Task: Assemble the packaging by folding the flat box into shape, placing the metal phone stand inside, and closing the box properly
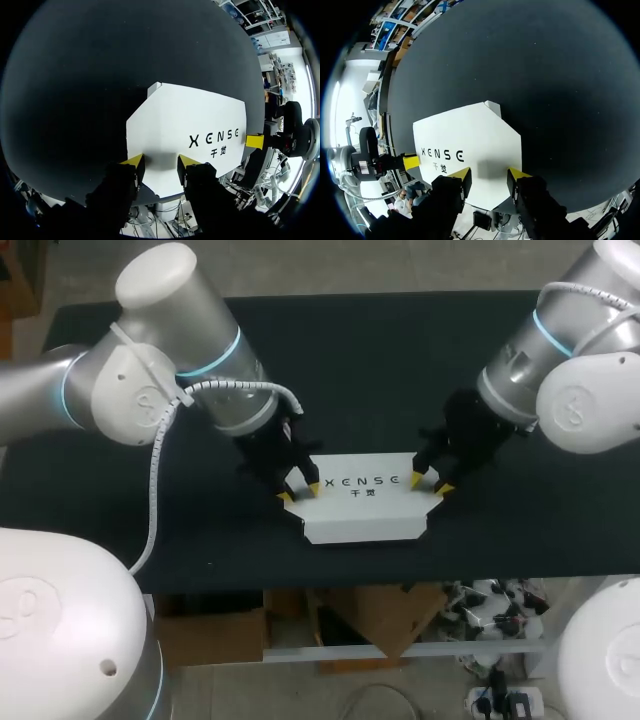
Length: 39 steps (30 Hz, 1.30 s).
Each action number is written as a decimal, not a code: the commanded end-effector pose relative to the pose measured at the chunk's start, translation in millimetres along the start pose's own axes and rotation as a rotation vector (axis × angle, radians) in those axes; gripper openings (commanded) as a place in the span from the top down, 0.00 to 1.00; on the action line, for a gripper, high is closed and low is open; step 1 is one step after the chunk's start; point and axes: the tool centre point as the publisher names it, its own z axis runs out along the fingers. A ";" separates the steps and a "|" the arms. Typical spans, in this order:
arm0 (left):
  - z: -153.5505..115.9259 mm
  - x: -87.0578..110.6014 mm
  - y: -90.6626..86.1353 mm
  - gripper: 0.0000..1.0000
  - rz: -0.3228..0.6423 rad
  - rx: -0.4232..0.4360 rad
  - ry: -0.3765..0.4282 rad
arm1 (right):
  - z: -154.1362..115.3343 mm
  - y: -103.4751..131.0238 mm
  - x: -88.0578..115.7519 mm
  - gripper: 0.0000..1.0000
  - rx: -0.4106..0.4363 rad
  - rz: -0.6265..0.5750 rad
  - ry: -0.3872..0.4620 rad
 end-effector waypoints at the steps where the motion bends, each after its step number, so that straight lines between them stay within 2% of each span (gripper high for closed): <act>1: 3.1 0.9 -0.5 0.57 0.001 0.001 -0.001 | -0.5 -1.0 -0.5 0.52 -0.001 0.000 0.001; 5: 3.1 0.9 -0.5 0.59 0.001 0.001 -0.001 | -0.5 -1.0 -0.5 0.52 -0.001 0.000 0.001; 8: 3.1 0.9 -0.5 0.65 0.001 0.001 -0.001 | -0.5 -1.0 -0.5 0.53 -0.001 0.000 0.001; 16: 3.1 0.9 -0.5 0.62 0.001 0.001 -0.001 | -0.5 -1.0 -0.5 0.45 -0.001 0.000 0.001; 19: 3.1 0.9 -0.5 0.62 0.001 0.001 -0.001 | -0.5 -1.0 -0.5 0.50 -0.001 0.000 0.001; 30: 3.1 0.9 -0.5 0.65 0.001 0.001 -0.001 | -0.5 -1.0 -0.5 0.56 -0.001 0.000 0.001; 39: 4.4 0.9 0.2 0.66 0.005 0.004 0.003 | 1.1 -0.3 -0.6 0.53 -0.006 0.000 0.004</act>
